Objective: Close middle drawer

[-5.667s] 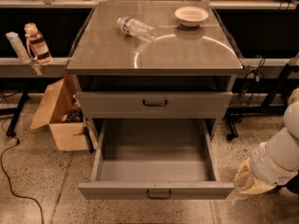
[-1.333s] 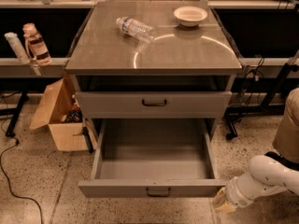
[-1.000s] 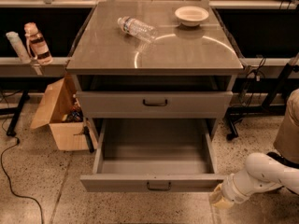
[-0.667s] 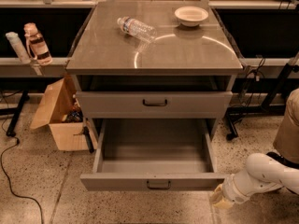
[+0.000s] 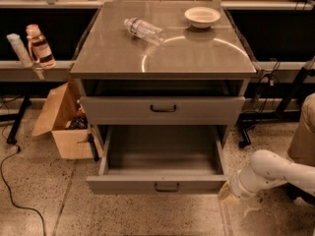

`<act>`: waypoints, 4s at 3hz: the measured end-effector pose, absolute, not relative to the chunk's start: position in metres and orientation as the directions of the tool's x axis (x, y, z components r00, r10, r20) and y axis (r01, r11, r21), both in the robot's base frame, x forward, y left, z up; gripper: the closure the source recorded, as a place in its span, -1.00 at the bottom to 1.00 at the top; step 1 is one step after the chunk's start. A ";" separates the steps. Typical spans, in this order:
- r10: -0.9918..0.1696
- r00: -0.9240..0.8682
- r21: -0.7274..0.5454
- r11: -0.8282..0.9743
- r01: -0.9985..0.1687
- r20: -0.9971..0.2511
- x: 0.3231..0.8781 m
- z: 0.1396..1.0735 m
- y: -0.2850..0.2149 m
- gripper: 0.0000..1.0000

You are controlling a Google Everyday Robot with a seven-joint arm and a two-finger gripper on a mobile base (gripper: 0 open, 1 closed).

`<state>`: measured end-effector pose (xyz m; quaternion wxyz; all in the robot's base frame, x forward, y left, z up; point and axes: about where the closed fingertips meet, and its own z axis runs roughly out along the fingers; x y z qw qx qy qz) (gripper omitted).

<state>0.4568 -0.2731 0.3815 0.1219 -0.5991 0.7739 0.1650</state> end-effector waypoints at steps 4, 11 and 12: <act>-0.895 -0.278 0.081 0.266 -0.960 -0.350 0.478 0.378 -0.285 1.00; -0.839 -0.417 -0.020 0.451 -0.892 -0.350 0.613 0.363 -0.330 1.00; -0.839 -0.417 -0.020 0.451 -0.892 -0.350 0.613 0.363 -0.330 1.00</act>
Offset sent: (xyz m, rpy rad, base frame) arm 0.1223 -0.0475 0.0252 -0.2122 -0.1110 -0.0697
